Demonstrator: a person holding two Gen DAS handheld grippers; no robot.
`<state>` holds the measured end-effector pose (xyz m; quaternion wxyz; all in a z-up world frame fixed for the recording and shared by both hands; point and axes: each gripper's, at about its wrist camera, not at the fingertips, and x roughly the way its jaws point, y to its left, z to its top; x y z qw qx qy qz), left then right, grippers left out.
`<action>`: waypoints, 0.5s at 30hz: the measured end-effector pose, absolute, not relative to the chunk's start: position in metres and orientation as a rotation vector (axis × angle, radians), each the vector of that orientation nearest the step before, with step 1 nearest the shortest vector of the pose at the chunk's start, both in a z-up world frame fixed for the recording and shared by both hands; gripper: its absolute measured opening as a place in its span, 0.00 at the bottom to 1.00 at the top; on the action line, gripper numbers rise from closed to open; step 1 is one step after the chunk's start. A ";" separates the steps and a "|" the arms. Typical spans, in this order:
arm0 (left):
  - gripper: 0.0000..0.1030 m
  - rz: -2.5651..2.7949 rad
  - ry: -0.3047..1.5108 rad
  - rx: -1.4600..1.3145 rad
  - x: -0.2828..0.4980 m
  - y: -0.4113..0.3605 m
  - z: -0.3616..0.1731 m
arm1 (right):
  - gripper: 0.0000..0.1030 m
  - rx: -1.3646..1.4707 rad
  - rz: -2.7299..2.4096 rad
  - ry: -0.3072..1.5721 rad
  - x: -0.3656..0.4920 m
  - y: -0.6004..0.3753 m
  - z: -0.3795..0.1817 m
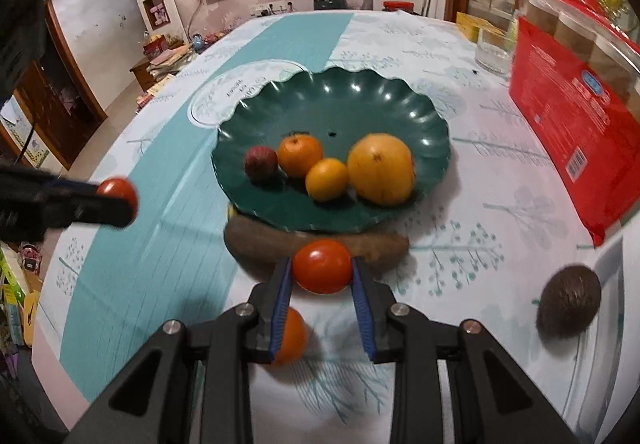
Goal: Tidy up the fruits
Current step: 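Carry both tomatoes onto the green plate and open both tools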
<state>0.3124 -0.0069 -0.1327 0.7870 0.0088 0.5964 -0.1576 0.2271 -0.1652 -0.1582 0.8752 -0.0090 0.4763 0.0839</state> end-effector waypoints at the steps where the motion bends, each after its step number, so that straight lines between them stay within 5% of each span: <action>1: 0.32 -0.340 1.280 0.024 0.320 -0.009 -0.132 | 0.29 -0.020 0.180 0.990 0.230 -0.164 -0.158; 15: 0.32 -0.379 1.227 -0.061 0.377 -0.023 -0.162 | 0.29 -0.017 0.243 0.946 0.264 -0.138 -0.167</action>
